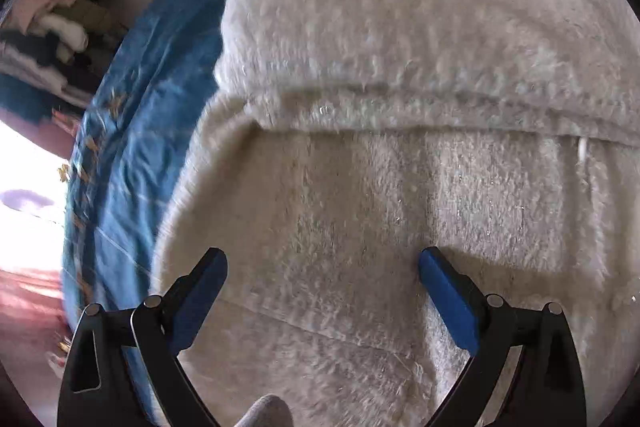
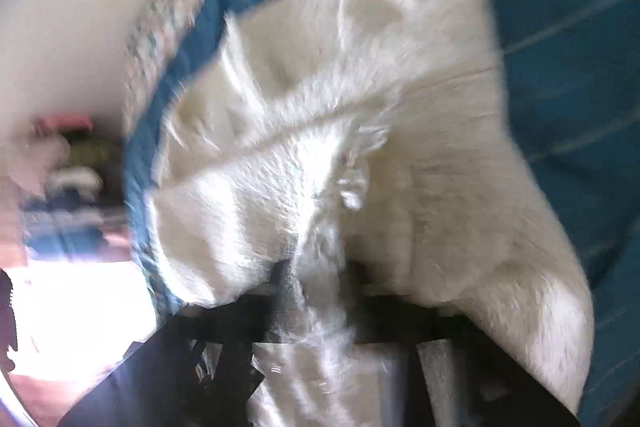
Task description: Fold large clothes
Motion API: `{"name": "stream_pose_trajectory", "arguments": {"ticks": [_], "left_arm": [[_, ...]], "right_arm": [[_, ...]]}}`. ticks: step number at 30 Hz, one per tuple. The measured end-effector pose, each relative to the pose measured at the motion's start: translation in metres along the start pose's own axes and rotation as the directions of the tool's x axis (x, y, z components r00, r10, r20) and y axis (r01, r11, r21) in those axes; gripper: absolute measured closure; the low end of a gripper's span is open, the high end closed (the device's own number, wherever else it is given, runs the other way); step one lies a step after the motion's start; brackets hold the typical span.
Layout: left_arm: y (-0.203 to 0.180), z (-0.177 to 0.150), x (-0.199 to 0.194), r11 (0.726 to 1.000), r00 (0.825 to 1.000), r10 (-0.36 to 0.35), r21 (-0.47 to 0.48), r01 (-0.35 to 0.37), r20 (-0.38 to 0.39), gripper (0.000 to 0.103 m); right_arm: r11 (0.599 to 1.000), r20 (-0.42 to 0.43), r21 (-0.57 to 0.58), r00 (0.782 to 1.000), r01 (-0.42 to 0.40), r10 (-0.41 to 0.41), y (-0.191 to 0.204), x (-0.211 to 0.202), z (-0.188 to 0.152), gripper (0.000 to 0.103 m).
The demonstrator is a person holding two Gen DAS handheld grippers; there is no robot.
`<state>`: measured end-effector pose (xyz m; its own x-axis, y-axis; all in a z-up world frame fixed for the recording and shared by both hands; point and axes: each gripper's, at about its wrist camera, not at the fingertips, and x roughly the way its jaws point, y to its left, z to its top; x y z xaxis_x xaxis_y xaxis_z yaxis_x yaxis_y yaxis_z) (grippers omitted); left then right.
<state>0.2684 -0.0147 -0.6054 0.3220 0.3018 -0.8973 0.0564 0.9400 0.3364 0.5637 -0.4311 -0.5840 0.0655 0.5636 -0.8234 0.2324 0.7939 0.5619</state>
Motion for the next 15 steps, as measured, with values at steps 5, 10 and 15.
{"name": "stream_pose_trajectory", "arguments": {"ticks": [5, 10, 15], "left_arm": [[0.023, 0.006, 0.017, 0.963, 0.989, -0.142, -0.228, 0.145, 0.030, 0.000], [0.028, 0.017, 0.019, 0.952, 0.982, -0.185, -0.245, 0.185, 0.023, 0.000], [0.055, 0.042, -0.016, 0.935, 0.971, -0.236, -0.278, 0.220, -0.027, 0.000]], "right_arm": [[0.997, 0.192, -0.071, 0.981, 0.030, -0.015, 0.018, -0.047, 0.004, 0.095], [0.981, 0.190, -0.080, 0.969, 0.176, -0.158, 0.006, -0.049, 0.024, 0.094], [0.964, 0.107, -0.011, 0.959, 0.265, -0.263, -0.010, -0.038, 0.024, 0.070]]}}
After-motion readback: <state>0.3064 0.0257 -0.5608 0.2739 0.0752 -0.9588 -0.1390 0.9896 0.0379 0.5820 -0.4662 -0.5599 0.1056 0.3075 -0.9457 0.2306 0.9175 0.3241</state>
